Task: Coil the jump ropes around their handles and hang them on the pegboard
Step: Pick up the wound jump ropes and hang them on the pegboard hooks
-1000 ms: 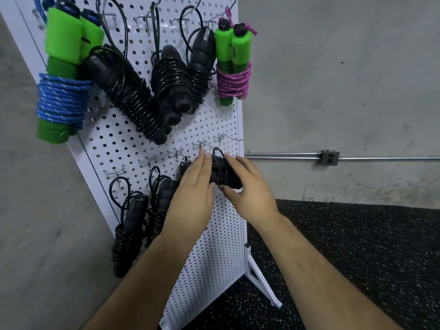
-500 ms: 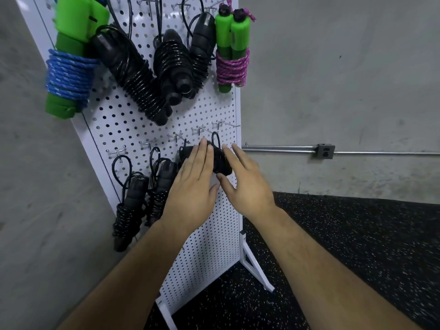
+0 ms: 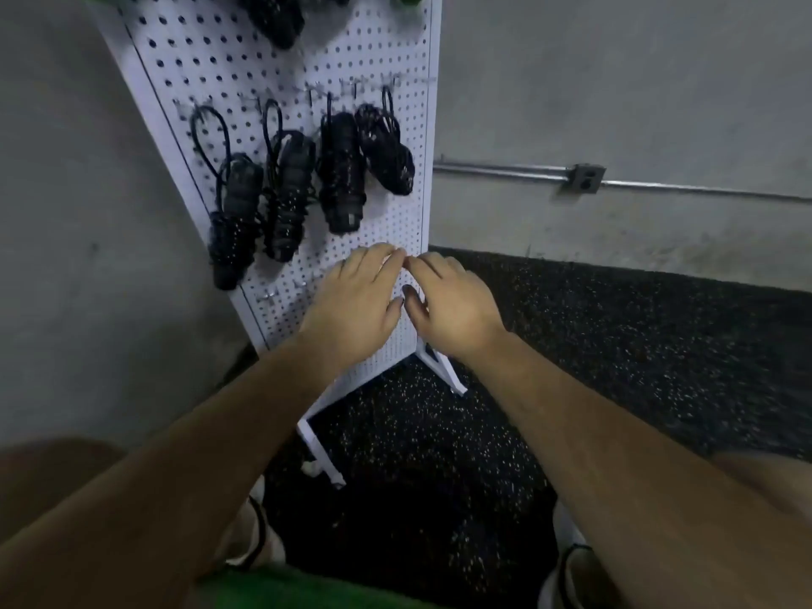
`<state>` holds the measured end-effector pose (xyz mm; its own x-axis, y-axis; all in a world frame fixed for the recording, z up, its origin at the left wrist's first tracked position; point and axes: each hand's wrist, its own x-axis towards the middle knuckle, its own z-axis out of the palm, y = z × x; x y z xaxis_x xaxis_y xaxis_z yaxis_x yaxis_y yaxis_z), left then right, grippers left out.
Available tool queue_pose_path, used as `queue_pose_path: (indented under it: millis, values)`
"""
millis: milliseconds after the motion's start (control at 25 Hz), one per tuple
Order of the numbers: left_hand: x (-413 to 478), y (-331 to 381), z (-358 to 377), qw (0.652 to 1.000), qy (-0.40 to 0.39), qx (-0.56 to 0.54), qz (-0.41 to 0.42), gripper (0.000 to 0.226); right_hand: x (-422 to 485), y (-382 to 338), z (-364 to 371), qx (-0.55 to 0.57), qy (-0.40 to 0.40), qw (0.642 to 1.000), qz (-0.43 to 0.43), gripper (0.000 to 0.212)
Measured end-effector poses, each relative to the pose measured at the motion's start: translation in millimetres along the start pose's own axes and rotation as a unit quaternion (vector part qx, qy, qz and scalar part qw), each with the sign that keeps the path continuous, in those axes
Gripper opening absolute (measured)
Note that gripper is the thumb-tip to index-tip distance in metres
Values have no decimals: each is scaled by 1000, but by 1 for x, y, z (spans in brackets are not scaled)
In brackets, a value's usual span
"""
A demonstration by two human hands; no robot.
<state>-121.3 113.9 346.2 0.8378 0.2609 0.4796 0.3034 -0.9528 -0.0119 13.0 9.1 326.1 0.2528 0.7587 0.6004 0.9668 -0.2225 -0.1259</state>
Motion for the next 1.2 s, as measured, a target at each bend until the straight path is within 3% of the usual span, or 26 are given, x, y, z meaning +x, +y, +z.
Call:
queue_pose_path:
  millis: [280,480,720,920,1200]
  values:
    - [-92,35,127,967,-238,-74,-49,59,-158,3,102,28,-198,973,114,52]
    - [-146,57,206,921,-365,-98,-95,61,-226,10,150,54,-296,931,205,49]
    - [-188,65,281,852,-508,-99,-77,64,-288,15,198,47,-451,855,253,54]
    - [-195,69,325,824,-555,-91,-70,81,-307,31,228,46,-539,783,307,85]
    - [-192,73,341,861,-498,-69,-75,78,-304,42,244,120,-462,795,374,71]
